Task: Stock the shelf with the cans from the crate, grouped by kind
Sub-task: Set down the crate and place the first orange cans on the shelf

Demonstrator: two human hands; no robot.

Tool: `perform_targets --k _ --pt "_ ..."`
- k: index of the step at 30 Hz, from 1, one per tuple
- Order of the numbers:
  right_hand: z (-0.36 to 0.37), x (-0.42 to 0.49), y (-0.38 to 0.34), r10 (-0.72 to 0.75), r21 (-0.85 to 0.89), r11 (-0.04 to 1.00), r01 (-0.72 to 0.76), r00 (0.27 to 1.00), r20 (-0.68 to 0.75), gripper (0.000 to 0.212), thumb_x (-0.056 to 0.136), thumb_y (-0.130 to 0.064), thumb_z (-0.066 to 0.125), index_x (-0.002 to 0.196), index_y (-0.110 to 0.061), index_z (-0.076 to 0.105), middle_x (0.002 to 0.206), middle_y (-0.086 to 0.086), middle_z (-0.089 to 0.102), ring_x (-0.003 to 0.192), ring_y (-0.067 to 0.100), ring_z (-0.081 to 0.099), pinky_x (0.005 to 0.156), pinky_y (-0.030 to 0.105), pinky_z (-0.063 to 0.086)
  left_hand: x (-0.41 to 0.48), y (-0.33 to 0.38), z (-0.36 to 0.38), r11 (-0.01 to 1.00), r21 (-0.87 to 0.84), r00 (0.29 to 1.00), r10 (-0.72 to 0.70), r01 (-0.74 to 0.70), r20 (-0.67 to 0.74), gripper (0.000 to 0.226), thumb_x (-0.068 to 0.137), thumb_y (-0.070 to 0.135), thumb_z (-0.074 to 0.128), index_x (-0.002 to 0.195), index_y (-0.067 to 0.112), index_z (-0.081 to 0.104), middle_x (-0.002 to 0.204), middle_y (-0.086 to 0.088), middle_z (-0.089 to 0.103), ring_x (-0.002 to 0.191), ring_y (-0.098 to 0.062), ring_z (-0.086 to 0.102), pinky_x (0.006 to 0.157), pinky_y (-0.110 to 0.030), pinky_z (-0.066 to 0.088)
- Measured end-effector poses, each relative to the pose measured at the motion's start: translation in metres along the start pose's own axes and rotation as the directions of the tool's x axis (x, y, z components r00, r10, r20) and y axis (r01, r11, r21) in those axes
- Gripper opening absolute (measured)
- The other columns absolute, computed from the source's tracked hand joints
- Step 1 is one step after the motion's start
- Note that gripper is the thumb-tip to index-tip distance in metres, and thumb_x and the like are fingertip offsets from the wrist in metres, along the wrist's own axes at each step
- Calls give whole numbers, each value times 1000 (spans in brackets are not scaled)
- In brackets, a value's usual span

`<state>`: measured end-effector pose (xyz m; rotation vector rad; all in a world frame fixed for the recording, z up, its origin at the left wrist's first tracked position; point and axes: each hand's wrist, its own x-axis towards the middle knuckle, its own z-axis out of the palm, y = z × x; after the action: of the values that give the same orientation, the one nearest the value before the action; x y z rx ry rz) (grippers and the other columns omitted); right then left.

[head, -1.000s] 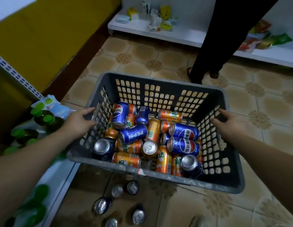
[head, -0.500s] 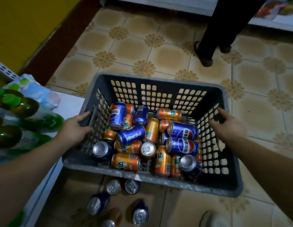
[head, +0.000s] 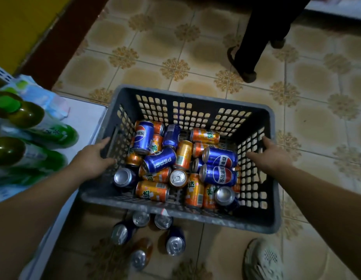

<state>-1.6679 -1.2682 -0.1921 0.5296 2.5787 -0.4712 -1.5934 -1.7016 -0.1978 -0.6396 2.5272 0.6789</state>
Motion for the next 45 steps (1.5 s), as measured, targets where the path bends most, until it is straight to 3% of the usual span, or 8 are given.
perform_targets --k 8,12,20,25,30,36,40,45 --pt "-8 -64 -27 -153 -111 980 166 981 122 84 87 -53 60 153 -24 18 156 14 24 139 34 31 111 45 33 -71 23 3 989 104 993 99 -105 61 78 84 32 67 150 21 26 157 -13 22 142 -30 24 114 -35 23" --pt "7 -91 -42 -194 -61 976 211 959 208 79 86 -50 62 151 -23 26 144 13 40 122 29 50 99 41 47 -91 36 9 977 62 973 194 -203 127 72 85 27 67 147 19 33 152 -6 35 136 -23 36 108 -28 29" --pt "83 -77 -81 -415 21 897 442 822 391 73 84 -42 70 144 -21 36 142 6 49 123 27 51 99 35 44 -66 56 63 928 130 885 279 -348 371 68 86 30 65 146 26 33 146 -4 39 130 -22 42 105 -30 36" --pt "144 -47 -90 -451 -94 812 576 723 523 96 80 -37 74 154 -29 13 154 8 27 134 32 38 106 42 39 -26 60 91 929 113 867 279 -353 413 59 86 26 65 141 22 42 139 -2 47 124 -21 47 100 -30 39" --pt "168 -38 -78 -548 -93 773 627 735 399 78 84 -37 68 149 -30 25 144 7 42 124 30 48 98 42 45 -14 54 116 942 51 849 274 -331 452 64 87 24 65 144 20 37 142 -4 46 125 -21 47 101 -29 39" --pt "115 -74 -86 -567 223 822 525 793 224 76 79 -38 73 145 -26 37 138 2 50 123 22 50 95 32 42 -38 65 94 939 -189 884 337 -289 323 75 76 22 75 142 24 39 135 2 53 121 -17 52 102 -36 43" --pt "49 -121 -108 -555 516 743 426 823 119 71 78 -26 75 142 -28 43 124 -10 53 114 9 53 89 20 45 -81 80 51 890 -409 928 307 -202 210 90 71 17 80 146 25 32 130 7 55 117 -11 54 102 -31 43" --pt "-29 -197 -139 -559 721 568 398 829 -18 65 75 -33 73 134 -28 49 120 -7 58 107 10 57 90 33 52 -163 90 -35 750 -636 956 287 -181 67 91 74 6 78 148 21 27 140 3 44 126 -13 46 103 -34 42"
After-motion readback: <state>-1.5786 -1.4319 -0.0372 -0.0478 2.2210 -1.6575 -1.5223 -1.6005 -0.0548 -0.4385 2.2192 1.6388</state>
